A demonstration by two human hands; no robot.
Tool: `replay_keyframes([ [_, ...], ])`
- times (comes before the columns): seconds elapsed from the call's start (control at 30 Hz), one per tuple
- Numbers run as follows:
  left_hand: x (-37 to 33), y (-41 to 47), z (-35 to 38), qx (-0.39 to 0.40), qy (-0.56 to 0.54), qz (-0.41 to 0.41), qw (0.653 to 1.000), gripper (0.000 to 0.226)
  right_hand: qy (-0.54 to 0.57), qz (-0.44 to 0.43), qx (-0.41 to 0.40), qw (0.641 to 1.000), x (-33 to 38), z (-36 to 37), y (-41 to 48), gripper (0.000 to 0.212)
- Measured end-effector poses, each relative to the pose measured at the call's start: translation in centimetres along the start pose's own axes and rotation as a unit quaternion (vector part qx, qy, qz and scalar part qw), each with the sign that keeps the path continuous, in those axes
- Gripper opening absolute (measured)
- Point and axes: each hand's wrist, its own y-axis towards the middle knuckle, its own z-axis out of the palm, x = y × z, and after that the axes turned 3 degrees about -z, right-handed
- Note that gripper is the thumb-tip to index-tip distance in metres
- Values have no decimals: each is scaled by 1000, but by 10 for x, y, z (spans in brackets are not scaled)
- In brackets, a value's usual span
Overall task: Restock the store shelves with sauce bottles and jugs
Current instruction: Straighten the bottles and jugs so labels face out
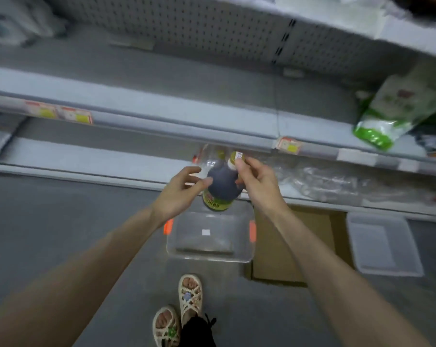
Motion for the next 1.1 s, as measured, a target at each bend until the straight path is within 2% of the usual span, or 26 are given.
replay_keyframes([
  [0.2, -179, -71, 4, 108, 61, 153, 980, 75, -2, -130, -44, 991, 179, -98, -42, 32],
  [0.4, -326, -155, 30, 179, 112, 276, 938, 90, -44, -225, -105, 968, 326, -188, -109, 42],
  [0.57, -412, -232, 77, 199, 113, 378, 897, 60, -74, -280, -150, 945, 407, -262, -173, 44],
  [0.73, -457, -286, 132, 192, 105, 433, 874, 57, -119, -319, -166, 926, 438, -327, -237, 12],
  [0.87, -473, -323, 194, 195, 91, 465, 859, 47, -135, -341, -207, 907, 438, -384, -283, 15],
  [1.1, -497, -366, 319, 221, 72, 489, 841, 41, -143, -334, -222, 905, 412, -497, -343, 12],
])
